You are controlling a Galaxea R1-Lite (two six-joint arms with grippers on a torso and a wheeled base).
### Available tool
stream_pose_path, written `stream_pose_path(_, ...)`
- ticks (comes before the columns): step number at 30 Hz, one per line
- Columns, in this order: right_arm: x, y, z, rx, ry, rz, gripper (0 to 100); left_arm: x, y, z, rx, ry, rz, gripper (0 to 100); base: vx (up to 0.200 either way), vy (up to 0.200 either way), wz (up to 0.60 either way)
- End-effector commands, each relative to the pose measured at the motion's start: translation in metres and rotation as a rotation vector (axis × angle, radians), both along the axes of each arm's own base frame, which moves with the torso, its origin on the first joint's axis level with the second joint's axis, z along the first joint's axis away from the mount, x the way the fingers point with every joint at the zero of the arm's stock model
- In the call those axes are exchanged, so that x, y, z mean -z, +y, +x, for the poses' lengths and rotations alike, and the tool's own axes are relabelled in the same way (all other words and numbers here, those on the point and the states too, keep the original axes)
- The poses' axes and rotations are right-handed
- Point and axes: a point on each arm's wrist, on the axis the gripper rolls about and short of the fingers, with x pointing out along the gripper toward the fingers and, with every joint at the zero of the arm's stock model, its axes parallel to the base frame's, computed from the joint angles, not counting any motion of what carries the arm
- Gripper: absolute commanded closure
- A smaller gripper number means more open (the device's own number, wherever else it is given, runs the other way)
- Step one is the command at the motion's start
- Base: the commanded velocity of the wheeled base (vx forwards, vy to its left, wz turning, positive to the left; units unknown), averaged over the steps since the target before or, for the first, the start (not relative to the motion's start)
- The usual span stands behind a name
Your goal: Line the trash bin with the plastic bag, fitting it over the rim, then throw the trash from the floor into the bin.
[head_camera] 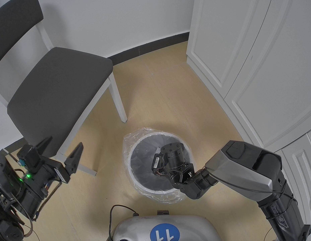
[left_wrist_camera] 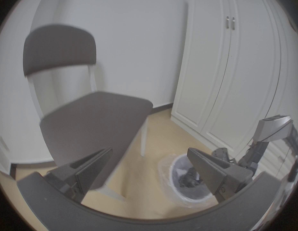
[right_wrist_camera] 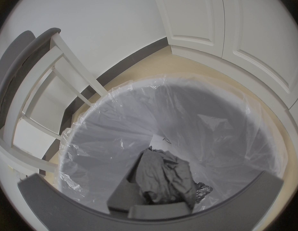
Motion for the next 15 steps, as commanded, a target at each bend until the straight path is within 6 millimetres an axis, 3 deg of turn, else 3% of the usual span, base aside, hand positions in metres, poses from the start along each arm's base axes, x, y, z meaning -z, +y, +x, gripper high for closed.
stream_pose_path(1,0.005,0.000,-0.003,0.001,-0.001,-0.052,100,-0.025,0.026,-0.022,-0.104,-0.174,0.052,0,0.000,0.000,0.00)
stream_pose_path(7,0.003,0.003,-0.006,0.014,-0.019,-0.087,100,-0.039,0.036,-0.030,-0.150,-0.270,0.091,0,0.000,0.000,0.00)
stream_pose_path(15,-0.002,0.006,-0.021,-0.010,-0.026,-0.171,100,-0.052,0.055,-0.066,-0.052,-0.449,0.271,0,0.000,0.000,0.00)
